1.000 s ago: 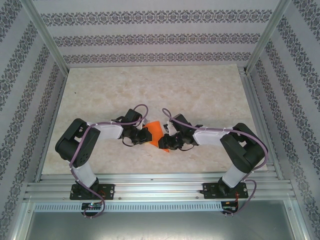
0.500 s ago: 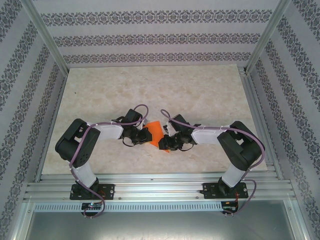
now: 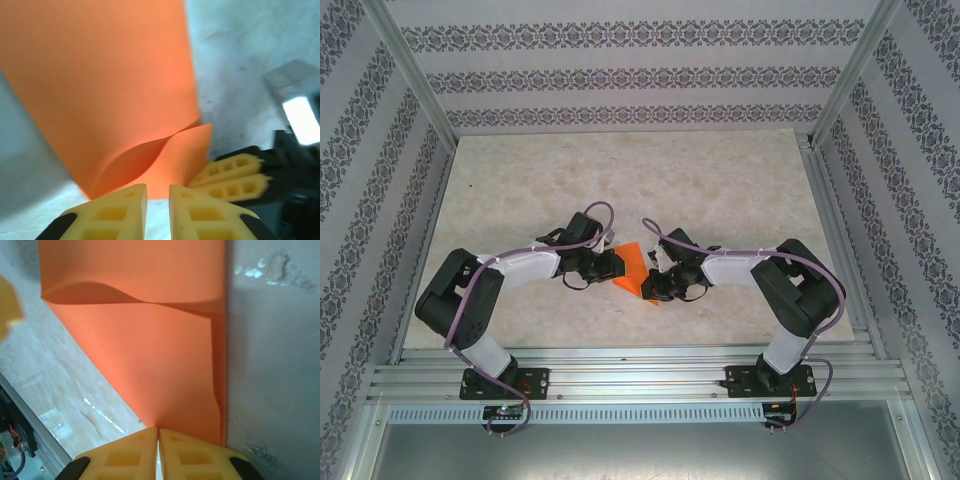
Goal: Fold a paper plane with a square sheet of paper (fold left side to right side)
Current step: Third fold the triangle at the center of the table.
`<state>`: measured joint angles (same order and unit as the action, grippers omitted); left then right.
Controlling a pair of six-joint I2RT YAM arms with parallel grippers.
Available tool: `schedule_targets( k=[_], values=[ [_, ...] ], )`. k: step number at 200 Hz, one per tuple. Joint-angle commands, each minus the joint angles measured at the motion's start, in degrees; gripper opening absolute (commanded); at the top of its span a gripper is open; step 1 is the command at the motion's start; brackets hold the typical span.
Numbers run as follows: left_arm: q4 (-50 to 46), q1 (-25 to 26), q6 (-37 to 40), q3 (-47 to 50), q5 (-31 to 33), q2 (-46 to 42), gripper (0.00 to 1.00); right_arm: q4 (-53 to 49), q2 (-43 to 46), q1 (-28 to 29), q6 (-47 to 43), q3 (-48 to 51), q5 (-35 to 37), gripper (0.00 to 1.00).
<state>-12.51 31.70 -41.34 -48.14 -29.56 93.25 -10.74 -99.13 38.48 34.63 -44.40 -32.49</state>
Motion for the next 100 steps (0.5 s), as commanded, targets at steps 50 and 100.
schedule_targets(
  k=[50,100],
  values=[
    [-1.74,6.32,-0.29,-5.39,-1.18,2.21,0.14,-5.04,-4.26,0.26,-0.20,0.39,4.63,0.08],
    [0.96,8.10,-3.04,-4.99,-0.70,7.25,0.10,-6.14,-3.96,0.28,-0.37,0.19,5.76,0.07]
  ],
)
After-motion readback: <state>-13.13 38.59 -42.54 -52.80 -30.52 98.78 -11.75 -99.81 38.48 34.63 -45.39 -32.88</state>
